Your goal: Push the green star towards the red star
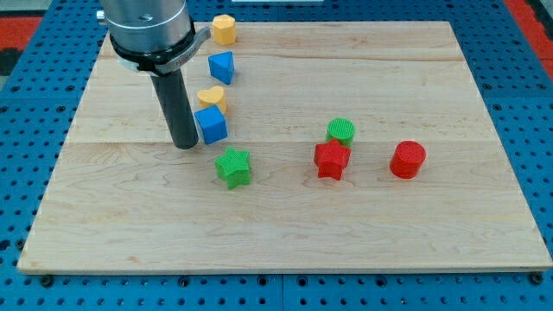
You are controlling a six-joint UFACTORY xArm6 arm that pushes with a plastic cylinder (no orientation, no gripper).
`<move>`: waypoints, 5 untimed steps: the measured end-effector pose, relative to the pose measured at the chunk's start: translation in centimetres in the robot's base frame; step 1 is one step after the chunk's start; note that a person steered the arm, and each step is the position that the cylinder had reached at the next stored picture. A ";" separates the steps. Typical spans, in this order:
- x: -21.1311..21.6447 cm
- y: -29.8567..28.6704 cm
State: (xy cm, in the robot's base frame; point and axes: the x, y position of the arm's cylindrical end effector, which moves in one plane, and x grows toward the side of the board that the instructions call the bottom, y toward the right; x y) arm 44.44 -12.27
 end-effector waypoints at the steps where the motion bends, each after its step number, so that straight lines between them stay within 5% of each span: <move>1: 1.4 -1.1; 2: 5.9 -1.1; 5: 4.5 9.0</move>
